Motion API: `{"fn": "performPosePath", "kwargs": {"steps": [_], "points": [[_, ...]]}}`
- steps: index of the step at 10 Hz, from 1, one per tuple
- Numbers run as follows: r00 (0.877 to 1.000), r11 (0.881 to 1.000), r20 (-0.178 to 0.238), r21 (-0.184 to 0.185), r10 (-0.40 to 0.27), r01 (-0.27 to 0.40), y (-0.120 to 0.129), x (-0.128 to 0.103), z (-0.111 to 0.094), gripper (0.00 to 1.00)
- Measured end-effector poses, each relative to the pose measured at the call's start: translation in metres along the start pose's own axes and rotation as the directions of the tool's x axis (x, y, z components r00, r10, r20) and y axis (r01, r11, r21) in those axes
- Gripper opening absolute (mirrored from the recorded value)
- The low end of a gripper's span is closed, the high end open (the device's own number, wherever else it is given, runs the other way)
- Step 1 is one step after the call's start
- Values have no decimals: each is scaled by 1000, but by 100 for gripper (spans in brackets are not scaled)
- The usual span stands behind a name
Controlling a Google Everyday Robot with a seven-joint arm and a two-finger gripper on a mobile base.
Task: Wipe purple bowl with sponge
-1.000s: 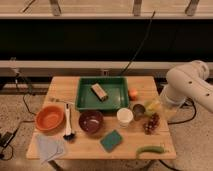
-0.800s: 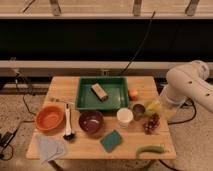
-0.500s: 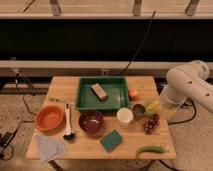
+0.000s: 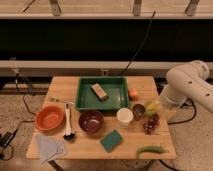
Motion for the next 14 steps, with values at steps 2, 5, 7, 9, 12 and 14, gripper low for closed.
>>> {"fn": "performPosePath", "kwargs": {"steps": [2,5,7,9,12,14], "points": [[1000,1000,0,0,0,0,0,0,0,65],[1000,1000,0,0,0,0,0,0,0,65],[1000,1000,0,0,0,0,0,0,0,65],[1000,1000,0,0,0,0,0,0,0,65],[1000,1000,0,0,0,0,0,0,0,65],[1000,1000,2,-2,-8,8,0,0,1,65]]}}
